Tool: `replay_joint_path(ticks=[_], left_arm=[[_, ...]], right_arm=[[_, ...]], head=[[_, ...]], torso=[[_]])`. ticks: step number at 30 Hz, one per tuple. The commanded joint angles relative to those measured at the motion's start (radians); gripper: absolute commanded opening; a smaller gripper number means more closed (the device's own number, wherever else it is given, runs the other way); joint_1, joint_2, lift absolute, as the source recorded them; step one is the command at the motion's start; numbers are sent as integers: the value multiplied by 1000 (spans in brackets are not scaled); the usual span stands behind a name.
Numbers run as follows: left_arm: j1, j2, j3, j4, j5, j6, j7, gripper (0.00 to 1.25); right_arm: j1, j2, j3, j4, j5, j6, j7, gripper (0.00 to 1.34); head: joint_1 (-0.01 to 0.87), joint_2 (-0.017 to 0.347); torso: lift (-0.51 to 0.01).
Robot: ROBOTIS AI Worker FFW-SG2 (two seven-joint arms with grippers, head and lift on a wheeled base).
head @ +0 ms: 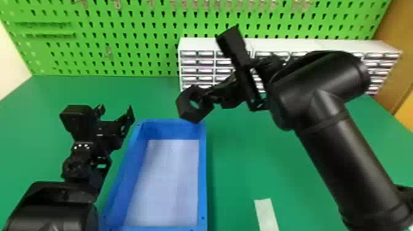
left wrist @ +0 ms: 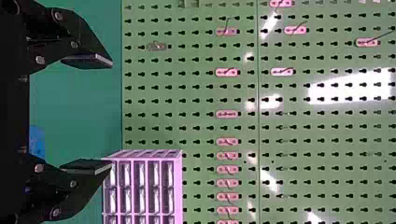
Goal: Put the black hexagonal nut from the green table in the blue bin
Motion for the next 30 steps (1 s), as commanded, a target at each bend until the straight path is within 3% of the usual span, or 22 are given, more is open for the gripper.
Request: replay_joint_path(ticks=[1, 21, 30], left_arm=[[2, 0, 2, -1, 0, 0, 1, 762], [3, 0, 5, -7, 0, 0, 0, 762], [3, 0, 5, -7, 0, 0, 0, 762]], right_arm=[[-9, -2, 65, 29, -47, -10, -18, 331], [-26, -9, 246, 117, -196, -41, -91, 331], [-32, -10, 289, 155, -239, -62, -119, 331]], head=[[686, 52], [686, 52], [686, 52]], torso=[[-97], [-97], [-97]])
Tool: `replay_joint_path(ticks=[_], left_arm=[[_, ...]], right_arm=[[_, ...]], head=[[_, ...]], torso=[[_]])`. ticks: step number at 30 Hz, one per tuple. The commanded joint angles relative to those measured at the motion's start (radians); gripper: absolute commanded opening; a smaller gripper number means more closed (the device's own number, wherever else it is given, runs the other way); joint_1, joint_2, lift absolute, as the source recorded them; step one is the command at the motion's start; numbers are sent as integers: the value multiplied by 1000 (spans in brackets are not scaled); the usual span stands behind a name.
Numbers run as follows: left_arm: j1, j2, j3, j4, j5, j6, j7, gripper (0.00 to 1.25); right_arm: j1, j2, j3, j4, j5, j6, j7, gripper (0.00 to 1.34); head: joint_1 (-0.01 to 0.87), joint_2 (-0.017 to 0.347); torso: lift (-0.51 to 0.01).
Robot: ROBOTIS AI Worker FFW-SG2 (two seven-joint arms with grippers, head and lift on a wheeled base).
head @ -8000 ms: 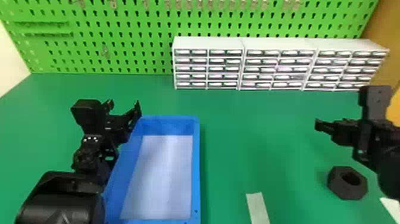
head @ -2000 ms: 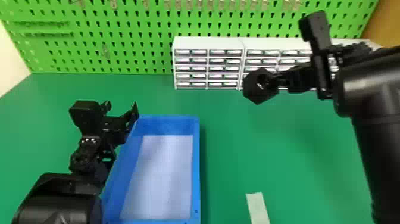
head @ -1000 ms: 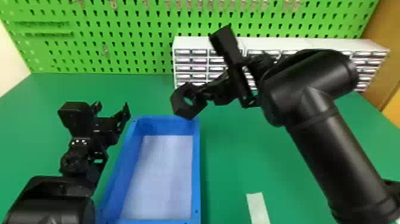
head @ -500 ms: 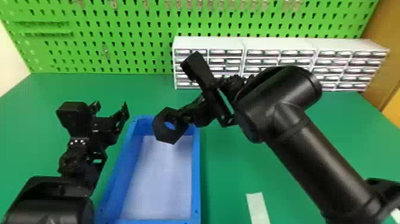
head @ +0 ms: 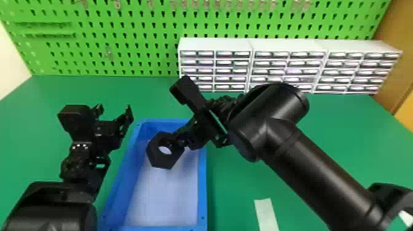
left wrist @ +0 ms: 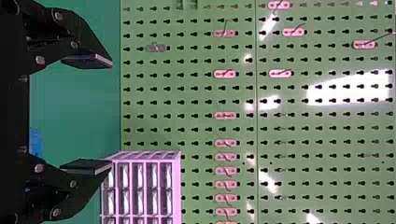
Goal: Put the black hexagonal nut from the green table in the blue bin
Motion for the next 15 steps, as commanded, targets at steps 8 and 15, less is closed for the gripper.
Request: replay_joint_path(ticks=[8, 15], left_arm=[[0, 0, 0, 0, 0, 0, 0, 762], [0, 0, 0, 0, 0, 0, 0, 762]], right_arm=[[-9, -1, 48, 42, -25, -11, -13, 331], [-9, -3, 53, 48, -29, -12, -18, 333]], head=[[686, 52], [686, 52]], torso=[[-97], [-97]])
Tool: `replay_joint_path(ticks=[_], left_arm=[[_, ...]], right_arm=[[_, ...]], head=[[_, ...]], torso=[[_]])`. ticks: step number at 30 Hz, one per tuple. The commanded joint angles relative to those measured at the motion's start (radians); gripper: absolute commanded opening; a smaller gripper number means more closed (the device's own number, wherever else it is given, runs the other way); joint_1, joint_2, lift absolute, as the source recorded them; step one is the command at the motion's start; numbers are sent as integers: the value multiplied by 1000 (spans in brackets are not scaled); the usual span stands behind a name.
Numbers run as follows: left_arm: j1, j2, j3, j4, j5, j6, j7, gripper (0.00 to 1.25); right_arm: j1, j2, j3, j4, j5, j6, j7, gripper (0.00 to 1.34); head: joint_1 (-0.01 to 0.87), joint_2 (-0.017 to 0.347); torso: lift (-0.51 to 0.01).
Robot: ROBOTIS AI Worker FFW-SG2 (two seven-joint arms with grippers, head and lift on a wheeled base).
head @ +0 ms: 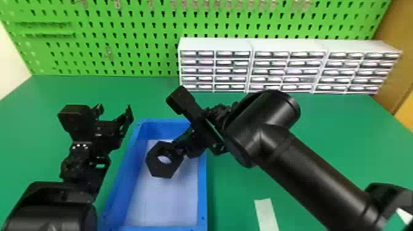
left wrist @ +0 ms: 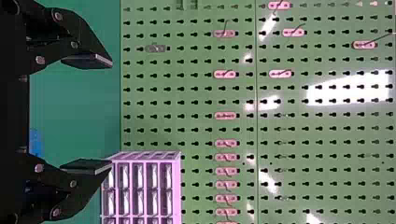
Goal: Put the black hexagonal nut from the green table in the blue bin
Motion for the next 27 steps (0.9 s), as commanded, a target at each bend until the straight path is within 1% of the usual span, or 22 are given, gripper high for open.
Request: replay_joint_path(ticks=[1, 3, 4, 5, 6, 7, 10, 12, 15, 27], left_arm=[[0, 0, 0, 0, 0, 0, 0, 762], [0, 0, -2, 0, 0, 0, 0, 762], [0, 0, -2, 0, 0, 0, 1, 761], [0, 0, 0, 0, 0, 0, 0, 762], [0, 0, 0, 0, 0, 0, 0, 762], [0, 0, 0, 0, 0, 0, 0, 762], [0, 0, -2, 0, 0, 0, 1, 762], [0, 0, -2, 0, 0, 0, 1, 762], [0, 0, 0, 0, 0, 0, 1, 762], [0, 0, 0, 0, 0, 0, 0, 762]], right_arm=[[0, -1, 1, 3, -1, 0, -1, 333], [1, -3, 1, 3, -1, 0, -2, 357], [1, -3, 1, 3, -1, 0, -2, 408], [1, -3, 1, 3, -1, 0, -4, 500], [1, -3, 1, 3, -1, 0, -5, 563], [1, -3, 1, 3, -1, 0, -5, 601], [1, -3, 1, 3, -1, 0, -7, 657], [1, -3, 1, 3, -1, 0, -8, 739], [1, -4, -1, 3, -1, 0, -8, 808], [1, -6, -4, 3, -1, -2, -10, 827]], head=[[686, 52], [686, 52], [686, 52], [686, 52], [686, 52], [686, 52], [686, 52], [686, 52], [686, 52], [686, 52]], torso=[[-97], [-97], [-97], [-97], [-97], [-97], [-97], [-97], [-97], [-97]])
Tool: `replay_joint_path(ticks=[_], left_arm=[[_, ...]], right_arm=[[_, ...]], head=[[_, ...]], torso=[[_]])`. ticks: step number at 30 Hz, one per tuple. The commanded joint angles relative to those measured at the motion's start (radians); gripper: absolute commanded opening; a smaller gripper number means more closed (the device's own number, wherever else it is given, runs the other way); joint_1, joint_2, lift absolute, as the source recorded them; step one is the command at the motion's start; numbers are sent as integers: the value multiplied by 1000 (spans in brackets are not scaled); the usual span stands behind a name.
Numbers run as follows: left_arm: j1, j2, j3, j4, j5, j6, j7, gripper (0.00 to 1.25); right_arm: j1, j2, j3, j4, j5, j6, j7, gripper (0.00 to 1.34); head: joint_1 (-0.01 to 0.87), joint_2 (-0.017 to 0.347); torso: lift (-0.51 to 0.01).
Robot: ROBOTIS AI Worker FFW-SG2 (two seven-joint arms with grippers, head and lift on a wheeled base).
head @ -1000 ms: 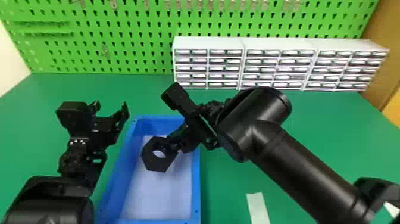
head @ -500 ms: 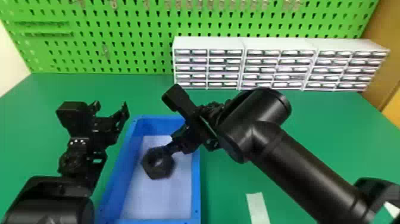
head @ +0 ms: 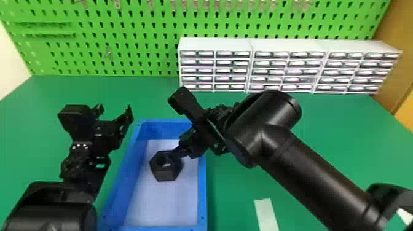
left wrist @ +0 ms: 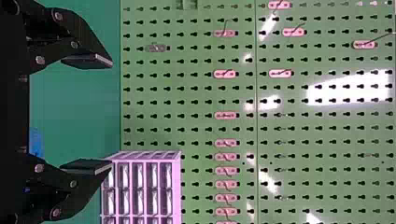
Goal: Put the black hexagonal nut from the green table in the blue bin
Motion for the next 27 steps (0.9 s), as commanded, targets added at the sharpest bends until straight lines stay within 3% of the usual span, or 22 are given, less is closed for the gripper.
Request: replay_joint_path(ticks=[1, 8, 13, 21, 27], left_arm=[[0, 0, 0, 0, 0, 0, 1, 762], [2, 0, 2, 0, 2, 0, 1, 762], [2, 0, 0, 0, 2, 0, 1, 762], [2, 0, 2, -2, 2, 0, -1, 762], [3, 0, 5, -3, 2, 0, -1, 762]], right_arm=[[0, -1, 0, 0, 0, -3, -1, 825], [6, -1, -29, -3, -25, -23, 1, 827], [18, -1, -105, -38, -26, -35, 1, 827], [61, 20, -247, -95, 69, -72, 1, 827], [89, 28, -315, -97, 80, -139, -1, 827]], head=[[686, 52], [686, 52], [686, 52], [686, 52], [686, 52]], torso=[[-97], [-97], [-97], [-97], [-97]])
